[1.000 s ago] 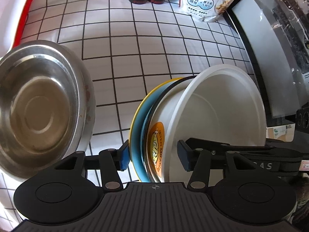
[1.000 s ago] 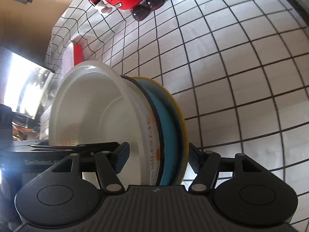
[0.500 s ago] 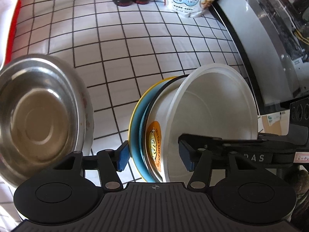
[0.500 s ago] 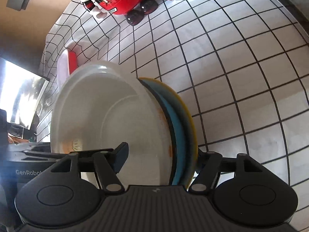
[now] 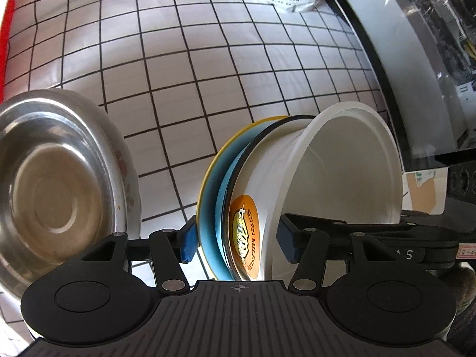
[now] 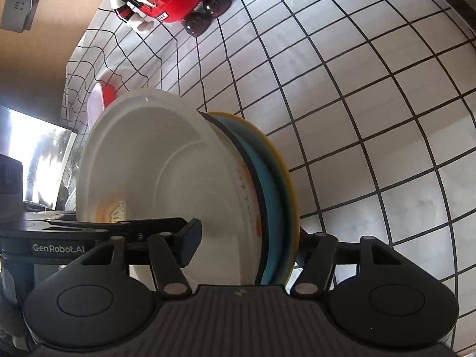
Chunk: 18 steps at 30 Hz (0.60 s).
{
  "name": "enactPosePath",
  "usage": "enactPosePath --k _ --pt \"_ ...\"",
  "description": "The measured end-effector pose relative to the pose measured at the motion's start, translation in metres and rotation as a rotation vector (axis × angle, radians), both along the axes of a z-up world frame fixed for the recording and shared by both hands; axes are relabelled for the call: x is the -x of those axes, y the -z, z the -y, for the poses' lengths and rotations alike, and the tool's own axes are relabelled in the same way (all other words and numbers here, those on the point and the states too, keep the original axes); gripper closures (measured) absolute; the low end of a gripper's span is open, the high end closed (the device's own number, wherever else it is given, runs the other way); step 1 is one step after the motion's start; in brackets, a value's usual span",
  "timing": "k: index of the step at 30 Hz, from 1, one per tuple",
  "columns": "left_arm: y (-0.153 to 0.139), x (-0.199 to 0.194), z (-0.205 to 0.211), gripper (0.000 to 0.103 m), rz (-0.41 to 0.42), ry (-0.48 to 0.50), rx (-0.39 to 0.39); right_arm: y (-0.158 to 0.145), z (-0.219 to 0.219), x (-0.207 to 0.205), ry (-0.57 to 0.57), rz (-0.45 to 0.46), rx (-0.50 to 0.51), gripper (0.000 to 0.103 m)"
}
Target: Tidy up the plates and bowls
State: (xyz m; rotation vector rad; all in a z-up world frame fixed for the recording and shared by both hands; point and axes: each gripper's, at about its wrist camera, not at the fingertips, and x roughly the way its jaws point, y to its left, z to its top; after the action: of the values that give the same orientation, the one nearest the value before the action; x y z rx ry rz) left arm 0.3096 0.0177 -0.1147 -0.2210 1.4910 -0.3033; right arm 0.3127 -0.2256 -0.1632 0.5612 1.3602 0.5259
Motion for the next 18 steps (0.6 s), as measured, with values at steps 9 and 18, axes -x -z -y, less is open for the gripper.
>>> enactPosePath --k 9,18 --pt "-0.0009 0.0026 0.0006 0.045 0.014 -0.001 -0.004 0.0016 0.0020 -0.0003 0.000 -0.018 -0.011 0.042" --pt "-0.0024 0.0041 -0.0003 0.045 0.021 -0.032 0.007 0.0018 0.0015 -0.0013 0.019 -0.041 -0.008 0.042"
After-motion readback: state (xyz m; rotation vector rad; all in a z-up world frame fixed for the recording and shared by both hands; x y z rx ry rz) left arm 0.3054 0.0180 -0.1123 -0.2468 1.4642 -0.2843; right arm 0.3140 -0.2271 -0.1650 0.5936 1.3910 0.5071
